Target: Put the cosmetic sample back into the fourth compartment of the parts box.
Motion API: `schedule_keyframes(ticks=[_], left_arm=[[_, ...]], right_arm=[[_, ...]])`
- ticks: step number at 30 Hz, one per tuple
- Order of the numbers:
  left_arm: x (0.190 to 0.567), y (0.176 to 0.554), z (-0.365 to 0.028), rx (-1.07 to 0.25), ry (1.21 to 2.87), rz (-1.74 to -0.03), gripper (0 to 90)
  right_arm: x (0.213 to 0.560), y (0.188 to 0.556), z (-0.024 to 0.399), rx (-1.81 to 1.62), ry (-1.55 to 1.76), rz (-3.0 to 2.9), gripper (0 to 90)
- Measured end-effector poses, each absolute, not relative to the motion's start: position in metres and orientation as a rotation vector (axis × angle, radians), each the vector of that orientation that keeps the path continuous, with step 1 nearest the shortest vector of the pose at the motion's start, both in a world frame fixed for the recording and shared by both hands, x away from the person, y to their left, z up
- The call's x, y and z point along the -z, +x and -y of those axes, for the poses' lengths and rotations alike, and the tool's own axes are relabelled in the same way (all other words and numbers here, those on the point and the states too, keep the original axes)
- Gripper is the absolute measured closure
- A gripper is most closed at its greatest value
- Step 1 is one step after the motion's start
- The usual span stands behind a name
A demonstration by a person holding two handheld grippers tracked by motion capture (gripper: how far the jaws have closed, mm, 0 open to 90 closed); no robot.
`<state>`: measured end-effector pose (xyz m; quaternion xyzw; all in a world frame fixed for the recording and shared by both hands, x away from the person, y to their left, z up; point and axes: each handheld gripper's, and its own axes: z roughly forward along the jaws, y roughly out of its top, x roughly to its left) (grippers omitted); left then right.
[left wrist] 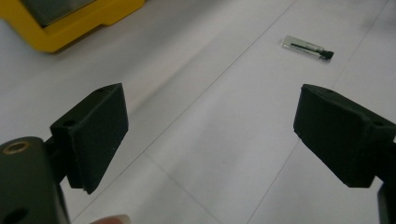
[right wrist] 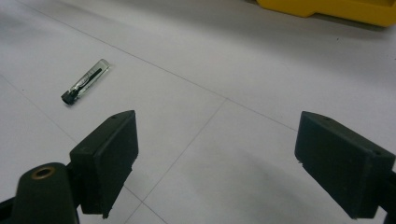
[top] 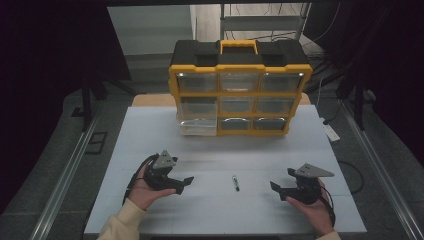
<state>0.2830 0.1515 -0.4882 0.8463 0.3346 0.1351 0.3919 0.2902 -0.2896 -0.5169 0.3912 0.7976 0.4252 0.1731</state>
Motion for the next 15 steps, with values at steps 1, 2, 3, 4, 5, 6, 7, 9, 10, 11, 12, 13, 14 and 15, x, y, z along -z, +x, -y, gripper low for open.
schedule_keyframes(ticks=[1, 2, 3, 4, 5, 6, 7, 9, 10, 11, 12, 13, 14, 15], left_arm=[[0.488, 0.284, -0.149, -0.341, 2.157, -0.84, 11.0], [0.487, 0.285, -0.146, -0.338, 2.159, -0.833, 10.9], [0.487, 0.286, -0.143, -0.334, 2.162, -0.825, 10.9], [0.487, 0.287, -0.141, -0.329, 2.167, -0.82, 10.9], [0.487, 0.288, -0.138, -0.329, 2.175, -0.812, 10.8], [0.487, 0.289, -0.135, -0.328, 2.181, -0.805, 10.8], [0.487, 0.29, -0.133, -0.325, 2.185, -0.799, 10.8], [0.487, 0.292, -0.129, -0.323, 2.193, -0.79, 10.7], [0.487, 0.292, -0.127, -0.321, 2.197, -0.785, 10.6], [0.487, 0.293, -0.125, -0.322, 2.2, -0.78, 10.6], [0.486, 0.294, -0.123, -0.321, 2.203, -0.775, 10.6], [0.486, 0.294, -0.122, -0.322, 2.205, -0.77, 10.5], [0.486, 0.295, -0.12, -0.322, 2.207, -0.766, 10.5], [0.485, 0.295, -0.118, -0.32, 2.21, -0.761, 10.5]], right_arm=[[0.517, 0.29, 0.29, -1.206, 1.11, -2.263, 13.9], [0.517, 0.29, 0.289, -1.206, 1.109, -2.263, 13.9], [0.517, 0.29, 0.289, -1.206, 1.109, -2.264, 13.9], [0.517, 0.29, 0.289, -1.207, 1.109, -2.265, 13.9], [0.517, 0.29, 0.29, -1.207, 1.109, -2.265, 13.9], [0.517, 0.29, 0.29, -1.207, 1.108, -2.264, 13.9], [0.517, 0.29, 0.29, -1.207, 1.109, -2.265, 13.9], [0.517, 0.29, 0.29, -1.205, 1.109, -2.266, 13.9], [0.517, 0.29, 0.29, -1.204, 1.107, -2.265, 13.9], [0.517, 0.29, 0.289, -1.204, 1.108, -2.268, 13.9], [0.517, 0.29, 0.289, -1.205, 1.108, -2.269, 13.9], [0.517, 0.29, 0.289, -1.205, 1.109, -2.269, 13.9], [0.517, 0.29, 0.289, -1.205, 1.109, -2.269, 13.9], [0.517, 0.29, 0.289, -1.205, 1.109, -2.269, 13.9]])
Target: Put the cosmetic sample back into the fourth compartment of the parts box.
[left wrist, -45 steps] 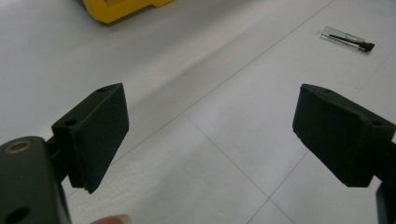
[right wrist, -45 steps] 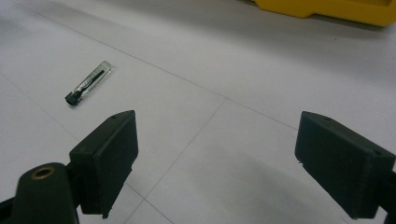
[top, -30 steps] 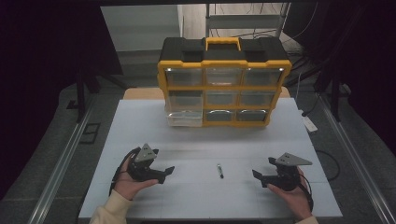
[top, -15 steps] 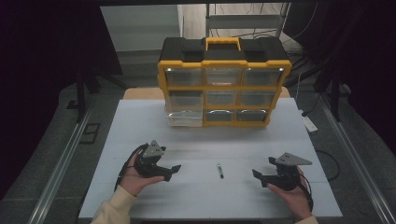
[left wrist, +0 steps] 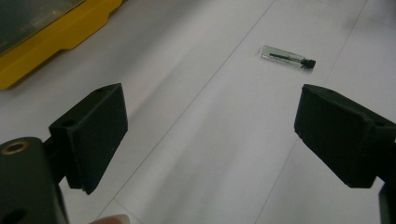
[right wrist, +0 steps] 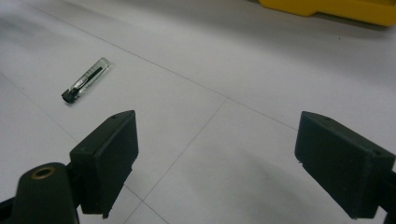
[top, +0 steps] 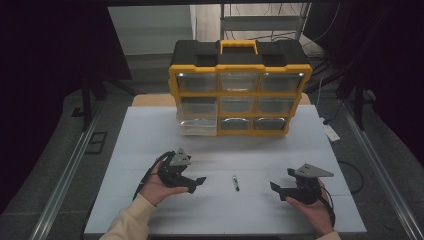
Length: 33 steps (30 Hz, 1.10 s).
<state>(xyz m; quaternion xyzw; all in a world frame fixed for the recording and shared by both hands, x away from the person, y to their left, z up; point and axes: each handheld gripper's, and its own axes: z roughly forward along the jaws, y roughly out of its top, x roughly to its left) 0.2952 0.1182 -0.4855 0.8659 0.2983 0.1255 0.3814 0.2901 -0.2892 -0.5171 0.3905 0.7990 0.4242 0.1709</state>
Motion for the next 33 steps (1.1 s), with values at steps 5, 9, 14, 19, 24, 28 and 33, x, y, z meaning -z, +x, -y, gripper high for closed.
schedule_keyframes(ticks=[5, 9, 14, 19, 24, 28, 33], left_arm=[[0.487, 0.298, -0.11, -0.308, 2.225, -0.742, 10.4], [0.488, 0.301, -0.103, -0.299, 2.244, -0.722, 10.3], [0.489, 0.304, -0.096, -0.284, 2.258, -0.707, 10.1], [0.49, 0.306, -0.089, -0.271, 2.267, -0.689, 9.9], [0.49, 0.309, -0.077, -0.243, 2.279, -0.657, 9.8], [0.493, 0.311, -0.065, -0.229, 2.306, -0.624, 9.9], [0.493, 0.313, -0.054, -0.208, 2.32, -0.588, 9.8]], right_arm=[[0.517, 0.29, 0.289, -1.204, 1.105, -2.268, 13.9], [0.517, 0.29, 0.289, -1.202, 1.105, -2.269, 13.9], [0.517, 0.291, 0.289, -1.198, 1.105, -2.268, 13.9], [0.517, 0.291, 0.289, -1.192, 1.107, -2.268, 13.9], [0.518, 0.291, 0.288, -1.195, 1.107, -2.27, 14.0], [0.518, 0.292, 0.288, -1.195, 1.109, -2.269, 14.0], [0.518, 0.292, 0.289, -1.192, 1.109, -2.266, 14.0]])
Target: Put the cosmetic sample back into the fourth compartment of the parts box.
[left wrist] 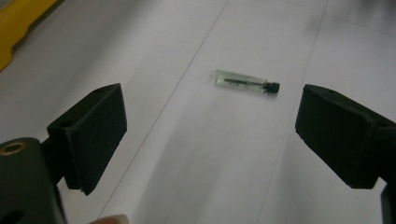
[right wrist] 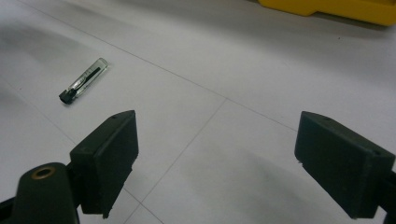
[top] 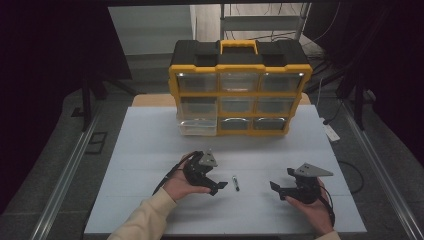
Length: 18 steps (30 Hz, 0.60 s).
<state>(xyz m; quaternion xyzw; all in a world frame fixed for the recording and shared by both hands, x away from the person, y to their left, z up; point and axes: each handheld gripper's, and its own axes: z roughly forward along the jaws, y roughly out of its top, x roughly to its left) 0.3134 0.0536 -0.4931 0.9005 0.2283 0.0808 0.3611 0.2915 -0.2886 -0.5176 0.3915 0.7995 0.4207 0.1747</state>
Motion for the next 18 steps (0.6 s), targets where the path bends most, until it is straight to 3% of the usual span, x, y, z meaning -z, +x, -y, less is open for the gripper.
schedule_keyframes(ticks=[18], left_arm=[[0.504, 0.323, -0.028, -0.144, 2.365, -0.536, 9.5]], right_arm=[[0.518, 0.291, 0.288, -1.199, 1.097, -2.279, 13.7]])
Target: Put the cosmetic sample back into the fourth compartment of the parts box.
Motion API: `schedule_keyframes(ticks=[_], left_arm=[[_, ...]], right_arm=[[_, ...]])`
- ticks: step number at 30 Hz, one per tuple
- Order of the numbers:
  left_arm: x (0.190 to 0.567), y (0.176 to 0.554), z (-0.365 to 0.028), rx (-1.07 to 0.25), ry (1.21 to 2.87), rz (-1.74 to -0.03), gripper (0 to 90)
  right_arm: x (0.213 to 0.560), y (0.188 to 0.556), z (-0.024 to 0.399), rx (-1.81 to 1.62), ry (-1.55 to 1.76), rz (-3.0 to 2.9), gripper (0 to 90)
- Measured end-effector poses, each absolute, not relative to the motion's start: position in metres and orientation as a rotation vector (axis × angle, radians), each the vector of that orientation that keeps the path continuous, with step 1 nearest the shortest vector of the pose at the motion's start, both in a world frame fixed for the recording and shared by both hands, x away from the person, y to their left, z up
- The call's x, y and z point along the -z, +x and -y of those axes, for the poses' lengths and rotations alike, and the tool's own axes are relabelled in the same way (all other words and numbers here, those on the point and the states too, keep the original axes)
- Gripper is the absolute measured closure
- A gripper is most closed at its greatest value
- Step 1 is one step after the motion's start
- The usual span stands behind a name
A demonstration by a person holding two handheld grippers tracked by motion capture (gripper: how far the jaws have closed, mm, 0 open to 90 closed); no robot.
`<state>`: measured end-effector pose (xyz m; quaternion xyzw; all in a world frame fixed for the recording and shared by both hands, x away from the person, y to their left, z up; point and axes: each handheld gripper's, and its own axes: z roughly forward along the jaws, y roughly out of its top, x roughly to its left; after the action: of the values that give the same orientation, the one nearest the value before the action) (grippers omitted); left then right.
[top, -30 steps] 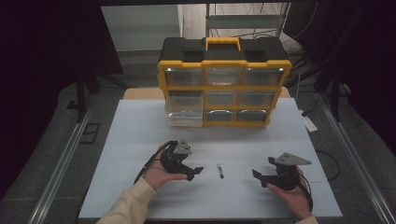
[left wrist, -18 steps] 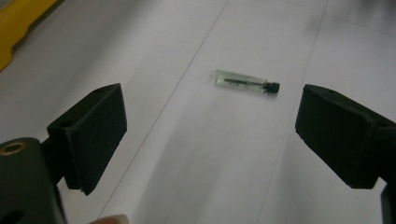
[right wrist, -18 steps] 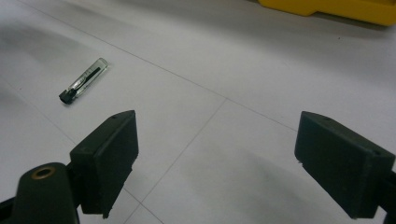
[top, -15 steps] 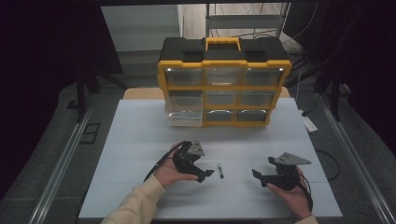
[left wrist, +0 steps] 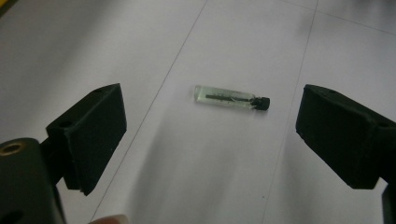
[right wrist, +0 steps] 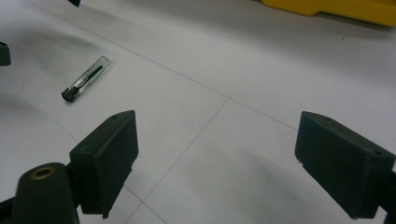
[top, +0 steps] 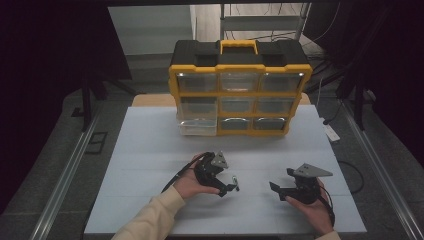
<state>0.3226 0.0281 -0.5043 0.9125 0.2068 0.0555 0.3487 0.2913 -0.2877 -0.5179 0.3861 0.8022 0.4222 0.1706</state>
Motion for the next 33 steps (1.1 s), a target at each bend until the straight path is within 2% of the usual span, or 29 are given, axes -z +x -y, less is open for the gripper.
schedule_keyframes(ticks=[19, 33], left_arm=[[0.521, 0.329, -0.008, -0.105, 2.42, -0.487, 9.0], [0.529, 0.329, 0.003, -0.124, 2.457, -0.433, 9.2]], right_arm=[[0.518, 0.291, 0.288, -1.191, 1.097, -2.282, 13.8], [0.519, 0.291, 0.287, -1.179, 1.1, -2.289, 13.9]])
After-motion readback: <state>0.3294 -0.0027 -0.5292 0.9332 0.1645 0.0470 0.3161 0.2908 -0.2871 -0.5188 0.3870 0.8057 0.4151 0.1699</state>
